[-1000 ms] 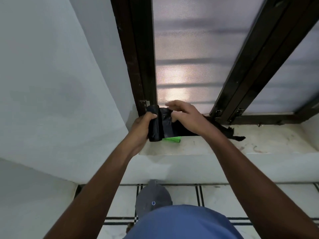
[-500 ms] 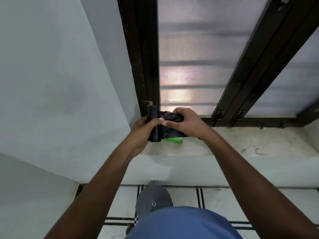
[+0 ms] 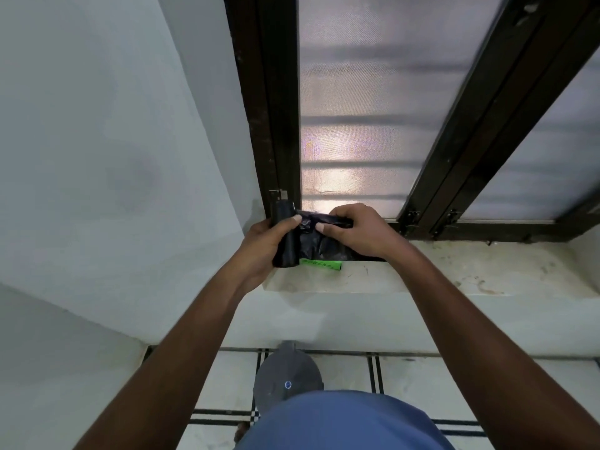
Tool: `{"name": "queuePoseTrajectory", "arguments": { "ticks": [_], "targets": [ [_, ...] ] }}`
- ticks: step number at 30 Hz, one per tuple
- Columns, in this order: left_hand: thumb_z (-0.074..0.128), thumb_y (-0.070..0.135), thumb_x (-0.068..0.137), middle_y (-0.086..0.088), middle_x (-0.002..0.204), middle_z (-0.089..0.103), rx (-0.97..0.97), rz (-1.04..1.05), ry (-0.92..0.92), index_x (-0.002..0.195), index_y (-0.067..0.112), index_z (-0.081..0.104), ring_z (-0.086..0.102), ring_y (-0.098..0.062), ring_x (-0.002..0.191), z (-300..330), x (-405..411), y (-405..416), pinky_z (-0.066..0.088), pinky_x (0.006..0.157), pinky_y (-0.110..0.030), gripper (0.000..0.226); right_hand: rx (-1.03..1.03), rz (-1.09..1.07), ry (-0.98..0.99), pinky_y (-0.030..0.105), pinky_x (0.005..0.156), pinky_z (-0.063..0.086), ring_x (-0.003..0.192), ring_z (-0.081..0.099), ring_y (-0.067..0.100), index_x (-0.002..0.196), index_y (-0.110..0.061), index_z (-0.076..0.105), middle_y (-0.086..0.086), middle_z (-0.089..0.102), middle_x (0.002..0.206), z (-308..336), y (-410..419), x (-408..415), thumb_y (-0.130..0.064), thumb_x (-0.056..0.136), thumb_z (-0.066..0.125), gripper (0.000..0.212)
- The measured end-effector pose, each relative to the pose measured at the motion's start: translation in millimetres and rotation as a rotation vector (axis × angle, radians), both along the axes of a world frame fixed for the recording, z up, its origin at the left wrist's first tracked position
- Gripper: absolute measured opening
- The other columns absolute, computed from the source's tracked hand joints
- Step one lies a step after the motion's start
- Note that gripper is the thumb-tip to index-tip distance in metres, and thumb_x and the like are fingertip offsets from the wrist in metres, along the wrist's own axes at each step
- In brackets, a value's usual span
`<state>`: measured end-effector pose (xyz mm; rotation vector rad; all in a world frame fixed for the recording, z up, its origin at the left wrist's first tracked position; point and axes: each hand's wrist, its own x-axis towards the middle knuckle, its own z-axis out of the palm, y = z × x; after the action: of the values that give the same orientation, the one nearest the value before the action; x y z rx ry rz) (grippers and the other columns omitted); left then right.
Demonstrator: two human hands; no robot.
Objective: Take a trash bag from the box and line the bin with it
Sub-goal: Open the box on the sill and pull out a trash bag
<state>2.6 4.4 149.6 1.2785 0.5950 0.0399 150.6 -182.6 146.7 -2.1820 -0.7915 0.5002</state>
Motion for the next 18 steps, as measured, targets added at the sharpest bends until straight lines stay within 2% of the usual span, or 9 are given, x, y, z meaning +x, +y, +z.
{"name": "queuePoseTrajectory", "arguments": {
  "ticks": [4, 7, 10, 13, 18],
  "targets": [
    [0.078, 0.042, 0.100, -0.003, 0.126, 0.082, 0.049, -0.022, -0.007, 0.138, 0.020, 0.073, 0.078, -0.023, 0.118, -1, -2, -3, 0.061, 0.105, -0.045, 0.045, -0.039, 0.033, -0.010, 0.049, 0.088, 0.065, 0.089, 0.077, 0.020, 0.099, -0.027, 0.080, -0.003, 0.080, 0.092, 4, 2, -2, -0.050, 0.093, 0.081, 0.024],
    [0.078, 0.039, 0.100, -0.005, 0.127, 0.082, 0.038, -0.018, -0.015, 0.139, 0.019, 0.073, 0.078, -0.024, 0.119, -2, -2, -4, 0.061, 0.106, -0.044, 0.044, -0.018, 0.049, 0.008, 0.046, 0.080, 0.062, 0.085, 0.075, 0.023, 0.092, -0.023, 0.078, 0.000, 0.078, 0.088, 9, 5, -4, -0.055, 0.093, 0.082, 0.032],
    [0.080, 0.039, 0.099, -0.007, 0.126, 0.082, 0.034, -0.015, -0.006, 0.136, 0.013, 0.074, 0.078, -0.026, 0.119, -3, -3, -3, 0.060, 0.109, -0.045, 0.046, -0.004, 0.052, 0.010, 0.036, 0.069, 0.051, 0.072, 0.067, 0.016, 0.082, -0.022, 0.074, -0.003, 0.072, 0.078, 12, 6, -5, -0.053, 0.095, 0.083, 0.034],
    [0.083, 0.042, 0.096, -0.007, 0.127, 0.082, 0.024, -0.030, 0.009, 0.136, 0.012, 0.074, 0.077, -0.028, 0.122, -3, -4, 0, 0.059, 0.110, -0.046, 0.051, 0.027, 0.044, 0.037, 0.033, 0.069, 0.052, 0.071, 0.069, 0.011, 0.081, -0.025, 0.077, -0.002, 0.076, 0.079, 11, 6, -6, -0.053, 0.094, 0.084, 0.031],
    [0.081, 0.045, 0.097, -0.005, 0.133, 0.079, 0.000, -0.069, 0.000, 0.141, 0.017, 0.071, 0.074, -0.027, 0.126, 1, -5, 0, 0.056, 0.113, -0.046, 0.053, 0.028, 0.079, 0.139, 0.034, 0.071, 0.053, 0.071, 0.073, 0.018, 0.089, -0.016, 0.084, 0.010, 0.082, 0.083, 6, 3, -7, -0.055, 0.086, 0.092, 0.040]
  ]
}}
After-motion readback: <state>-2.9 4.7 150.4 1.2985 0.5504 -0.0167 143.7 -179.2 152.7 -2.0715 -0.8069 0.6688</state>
